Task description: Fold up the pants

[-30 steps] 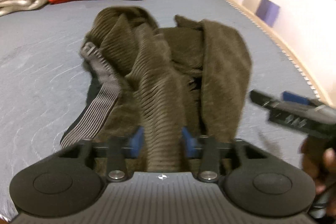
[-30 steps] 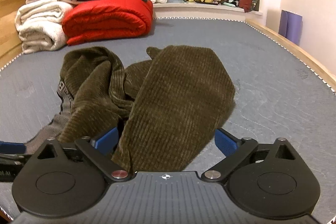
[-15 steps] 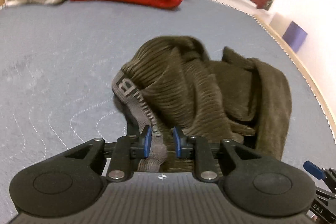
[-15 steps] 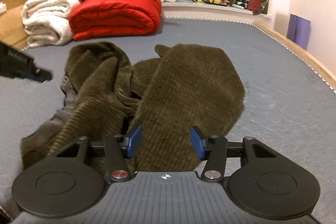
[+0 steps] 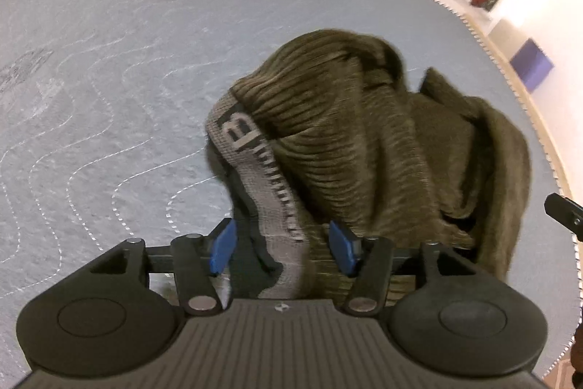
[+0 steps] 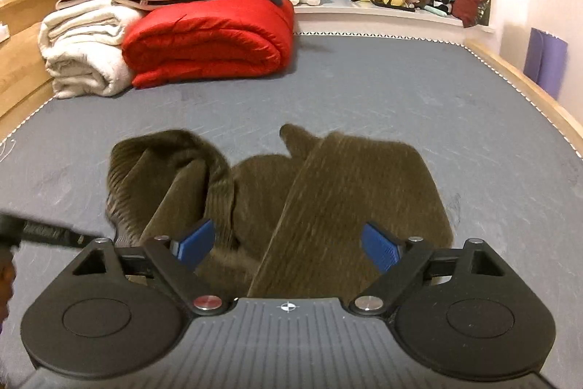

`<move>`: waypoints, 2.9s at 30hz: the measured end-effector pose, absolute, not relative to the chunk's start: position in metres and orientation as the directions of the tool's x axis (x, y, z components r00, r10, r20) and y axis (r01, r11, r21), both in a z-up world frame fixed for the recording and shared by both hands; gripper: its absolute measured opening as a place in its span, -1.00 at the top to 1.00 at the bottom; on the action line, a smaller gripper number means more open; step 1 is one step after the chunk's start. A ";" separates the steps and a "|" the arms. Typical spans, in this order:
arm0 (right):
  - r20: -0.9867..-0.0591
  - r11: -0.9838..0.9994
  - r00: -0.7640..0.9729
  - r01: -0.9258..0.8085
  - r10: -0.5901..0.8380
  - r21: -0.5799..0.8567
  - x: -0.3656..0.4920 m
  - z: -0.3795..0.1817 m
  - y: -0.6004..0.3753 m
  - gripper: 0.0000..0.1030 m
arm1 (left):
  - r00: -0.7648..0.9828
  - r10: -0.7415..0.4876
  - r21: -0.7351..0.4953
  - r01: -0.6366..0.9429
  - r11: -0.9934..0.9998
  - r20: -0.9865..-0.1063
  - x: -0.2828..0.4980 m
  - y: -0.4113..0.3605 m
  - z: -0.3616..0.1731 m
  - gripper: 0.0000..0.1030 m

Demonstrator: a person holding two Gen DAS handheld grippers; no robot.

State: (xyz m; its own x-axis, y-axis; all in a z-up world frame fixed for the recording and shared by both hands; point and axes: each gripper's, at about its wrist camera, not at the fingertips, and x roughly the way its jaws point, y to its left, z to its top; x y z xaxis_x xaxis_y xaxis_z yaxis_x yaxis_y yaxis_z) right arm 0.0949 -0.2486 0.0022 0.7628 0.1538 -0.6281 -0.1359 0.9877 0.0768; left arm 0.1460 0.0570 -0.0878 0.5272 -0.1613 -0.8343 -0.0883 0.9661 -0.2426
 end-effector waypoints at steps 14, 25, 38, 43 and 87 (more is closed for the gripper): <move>-0.720 0.981 0.689 -0.186 0.087 -0.060 0.145 -0.091 -0.208 -0.87 | 0.437 -0.138 -0.155 -0.003 0.988 -0.889 0.183 0.037 -0.148 -0.58; -0.703 0.985 0.710 -0.148 0.040 -0.094 0.149 -0.087 -0.222 0.26 | 0.484 -0.069 -0.051 0.049 0.997 -0.873 0.175 0.021 -0.140 -0.01; -0.484 0.986 0.875 0.079 0.000 0.144 0.113 -0.013 -0.304 0.78 | 0.748 0.031 -0.163 -0.184 0.969 -0.663 0.154 0.097 -0.049 0.75; -0.484 0.987 0.874 0.115 -0.049 0.109 0.096 -0.010 -0.327 0.79 | 0.735 0.062 -0.182 -0.248 0.951 -0.675 0.151 0.103 -0.040 0.74; -0.466 0.979 0.874 0.192 -0.136 0.074 0.093 -0.015 -0.353 0.77 | 0.648 -0.057 -0.120 -0.054 0.991 -0.759 0.113 0.103 -0.051 0.74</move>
State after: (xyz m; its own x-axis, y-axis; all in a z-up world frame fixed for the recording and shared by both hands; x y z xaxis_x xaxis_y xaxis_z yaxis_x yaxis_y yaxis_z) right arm 0.0927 -0.3530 -0.0154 0.8743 -0.1363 -0.4658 0.1918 0.9787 0.0736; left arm 0.1126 0.1030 -0.0510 0.6482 -0.0567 -0.7594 -0.0544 0.9912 -0.1204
